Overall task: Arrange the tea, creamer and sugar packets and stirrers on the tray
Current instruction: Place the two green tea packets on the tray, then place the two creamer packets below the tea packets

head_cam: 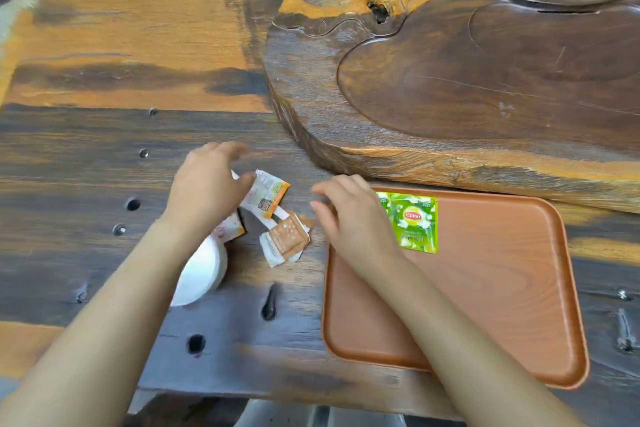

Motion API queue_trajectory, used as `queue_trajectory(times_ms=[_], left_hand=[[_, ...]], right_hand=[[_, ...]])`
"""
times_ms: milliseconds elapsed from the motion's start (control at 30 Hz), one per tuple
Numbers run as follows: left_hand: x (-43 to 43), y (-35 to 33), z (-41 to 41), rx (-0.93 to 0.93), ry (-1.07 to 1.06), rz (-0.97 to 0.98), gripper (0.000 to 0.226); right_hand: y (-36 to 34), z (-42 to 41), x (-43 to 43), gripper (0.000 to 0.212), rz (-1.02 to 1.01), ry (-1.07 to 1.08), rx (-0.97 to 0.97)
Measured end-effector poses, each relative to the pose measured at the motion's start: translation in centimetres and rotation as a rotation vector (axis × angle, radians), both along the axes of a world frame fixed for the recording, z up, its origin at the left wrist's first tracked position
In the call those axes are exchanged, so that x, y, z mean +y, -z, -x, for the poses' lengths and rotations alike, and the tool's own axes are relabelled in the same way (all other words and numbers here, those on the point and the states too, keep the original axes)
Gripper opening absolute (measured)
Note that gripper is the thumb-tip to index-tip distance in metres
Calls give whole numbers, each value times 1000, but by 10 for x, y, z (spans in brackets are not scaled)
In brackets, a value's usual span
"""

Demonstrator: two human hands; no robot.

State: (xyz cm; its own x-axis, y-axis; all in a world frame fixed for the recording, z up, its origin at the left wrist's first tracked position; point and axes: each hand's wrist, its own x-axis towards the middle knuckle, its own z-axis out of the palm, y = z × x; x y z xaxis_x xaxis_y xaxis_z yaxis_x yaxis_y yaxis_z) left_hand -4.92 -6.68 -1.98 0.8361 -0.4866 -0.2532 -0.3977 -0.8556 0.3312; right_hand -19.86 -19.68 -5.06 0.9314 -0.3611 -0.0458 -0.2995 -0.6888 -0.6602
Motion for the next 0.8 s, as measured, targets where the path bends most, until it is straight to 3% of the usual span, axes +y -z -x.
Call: queue_trajectory(times_ms=[133,200,300,533,667,733,800], left_hand=[[22,11,-42,195,131,-561,29],[27,20,-47,245,174,-655,42],[31,26,-44,264,135,-586,46],[29,27,-39,319,115,-399,11],[36,25,-42,379,57,-294,8],[40,24,-42,402,40,-252,10],[43,21,-43,485,-49,-87,11]], right_hand=[[7,-52,33,37,75,-69,201],[12,-68,45,43,94,-71,280],[20,-76,54,46,101,-10,311],[25,-85,51,57,-63,124,353],[29,-85,47,42,-158,164,343],[29,-81,42,30,-292,225,282],[27,-75,37,19,-455,291,231]])
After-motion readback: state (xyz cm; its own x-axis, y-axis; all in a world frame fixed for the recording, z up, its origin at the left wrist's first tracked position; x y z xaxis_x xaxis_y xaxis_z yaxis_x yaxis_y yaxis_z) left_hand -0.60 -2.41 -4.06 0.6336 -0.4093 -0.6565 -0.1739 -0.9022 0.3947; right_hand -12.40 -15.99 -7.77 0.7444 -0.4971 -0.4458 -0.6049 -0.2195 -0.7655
